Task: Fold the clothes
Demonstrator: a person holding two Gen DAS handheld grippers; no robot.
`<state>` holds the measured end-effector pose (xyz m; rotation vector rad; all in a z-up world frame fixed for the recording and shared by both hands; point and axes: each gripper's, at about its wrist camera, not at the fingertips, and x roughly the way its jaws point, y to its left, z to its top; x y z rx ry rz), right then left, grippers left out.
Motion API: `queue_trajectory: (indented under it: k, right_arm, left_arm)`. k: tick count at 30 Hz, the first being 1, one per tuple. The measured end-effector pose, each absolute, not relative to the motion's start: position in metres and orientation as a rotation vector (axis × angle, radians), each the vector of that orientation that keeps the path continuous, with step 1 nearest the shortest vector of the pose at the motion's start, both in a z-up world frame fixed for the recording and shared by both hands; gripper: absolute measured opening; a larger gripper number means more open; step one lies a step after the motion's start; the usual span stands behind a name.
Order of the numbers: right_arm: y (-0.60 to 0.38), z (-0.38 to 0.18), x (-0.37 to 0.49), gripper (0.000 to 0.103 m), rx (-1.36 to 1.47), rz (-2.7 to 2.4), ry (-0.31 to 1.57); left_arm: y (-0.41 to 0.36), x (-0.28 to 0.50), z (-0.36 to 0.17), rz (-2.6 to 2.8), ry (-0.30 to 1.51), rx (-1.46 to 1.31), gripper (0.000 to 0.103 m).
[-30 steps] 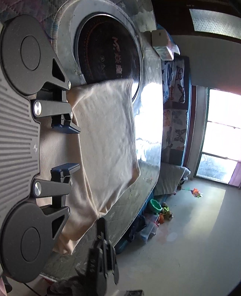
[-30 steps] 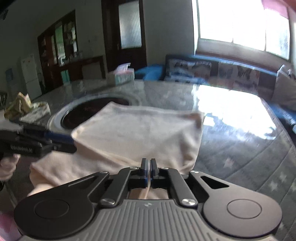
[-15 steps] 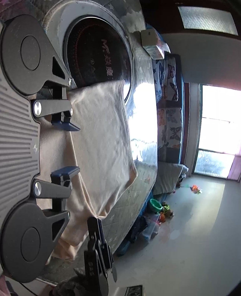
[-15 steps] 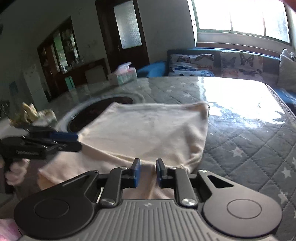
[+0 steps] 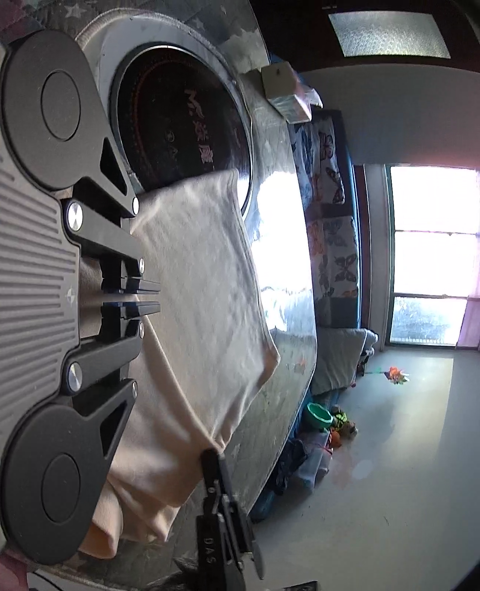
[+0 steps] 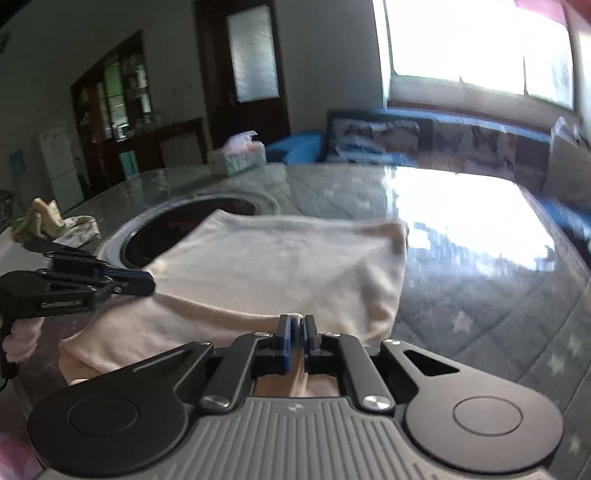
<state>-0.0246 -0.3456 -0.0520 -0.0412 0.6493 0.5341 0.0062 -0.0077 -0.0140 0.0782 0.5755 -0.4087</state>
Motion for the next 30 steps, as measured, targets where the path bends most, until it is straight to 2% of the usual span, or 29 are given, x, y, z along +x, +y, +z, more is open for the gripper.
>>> queue_trajectory:
  k: [9,15,24,27,30]
  right_arm:
    - [-0.348,-0.039,-0.042,0.012,-0.094,0.578,0.596]
    - [-0.337,-0.053,-0.059,0.018,-0.176,0.682,0.663]
    - [-0.342,-0.058,-0.072,0.022,-0.211,0.693,0.681]
    - [-0.341,-0.057,-0.073,0.024,-0.222,0.696,0.68]
    - [-0.341,-0.057,-0.072,0.024,-0.223,0.696,0.684]
  left_arm:
    - [-0.006,-0.009,-0.001,-0.435,0.559,0.03,0.007]
    - [-0.014,-0.026,-0.014,-0.479,0.599,0.037,0.014]
    - [0.005,-0.049,-0.02,-0.461,0.584,0.022,0.014]
    - [0.011,-0.056,-0.02,-0.444,0.572,0.019,0.023]
    - [0.016,-0.06,-0.019,-0.43,0.587,0.023,0.025]
